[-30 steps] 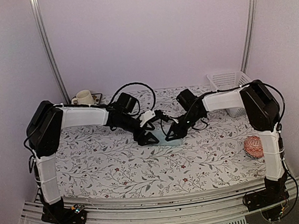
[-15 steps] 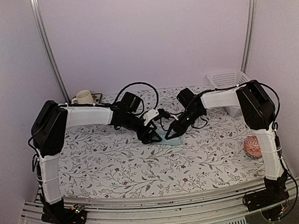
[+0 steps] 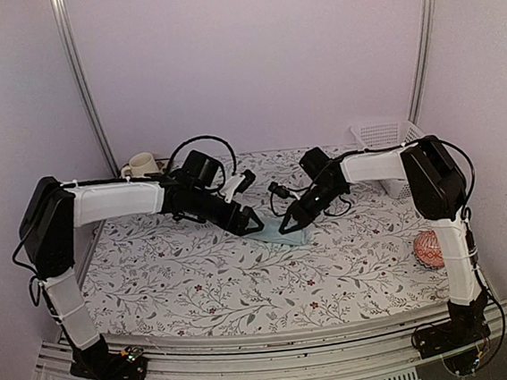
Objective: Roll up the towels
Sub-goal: Roll the towel at the center of the board.
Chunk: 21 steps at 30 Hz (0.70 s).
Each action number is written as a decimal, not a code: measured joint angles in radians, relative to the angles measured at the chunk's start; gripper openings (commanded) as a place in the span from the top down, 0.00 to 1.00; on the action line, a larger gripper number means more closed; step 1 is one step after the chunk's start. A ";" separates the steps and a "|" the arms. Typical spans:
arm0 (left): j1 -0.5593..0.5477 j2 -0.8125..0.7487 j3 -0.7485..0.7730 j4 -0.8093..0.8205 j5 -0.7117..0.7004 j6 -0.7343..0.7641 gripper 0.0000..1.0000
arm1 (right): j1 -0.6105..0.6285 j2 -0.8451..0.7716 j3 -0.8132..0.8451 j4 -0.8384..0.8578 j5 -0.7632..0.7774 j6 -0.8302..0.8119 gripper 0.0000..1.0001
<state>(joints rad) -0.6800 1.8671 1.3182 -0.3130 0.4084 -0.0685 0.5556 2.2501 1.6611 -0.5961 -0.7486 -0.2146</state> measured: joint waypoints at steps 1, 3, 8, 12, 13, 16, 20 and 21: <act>0.003 0.000 0.000 0.000 0.004 -0.029 0.19 | 0.000 0.000 -0.002 0.005 0.003 0.010 0.88; 0.013 0.009 0.000 -0.006 0.026 -0.096 0.19 | 0.000 0.000 -0.010 0.019 0.006 0.022 0.87; 0.041 0.080 0.008 -0.012 0.090 -0.235 0.20 | -0.001 -0.011 -0.044 0.065 0.001 0.057 0.85; 0.061 0.158 0.024 -0.009 0.132 -0.308 0.20 | 0.000 -0.024 -0.070 0.101 0.003 0.085 0.85; 0.063 0.173 0.034 -0.009 0.138 -0.319 0.20 | 0.000 -0.026 -0.073 0.107 0.003 0.092 0.84; 0.067 0.216 0.083 -0.010 0.155 -0.351 0.21 | 0.000 -0.028 -0.079 0.124 0.002 0.116 0.84; 0.070 0.245 0.139 0.002 0.160 -0.390 0.26 | 0.000 -0.028 -0.079 0.138 -0.005 0.150 0.84; 0.072 0.253 0.148 0.003 0.162 -0.399 0.28 | -0.001 -0.028 -0.079 0.141 -0.005 0.156 0.85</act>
<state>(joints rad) -0.6075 2.1204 1.4666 -0.3099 0.5701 -0.4671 0.5549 2.2223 1.5826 -0.4553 -0.7536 -0.0582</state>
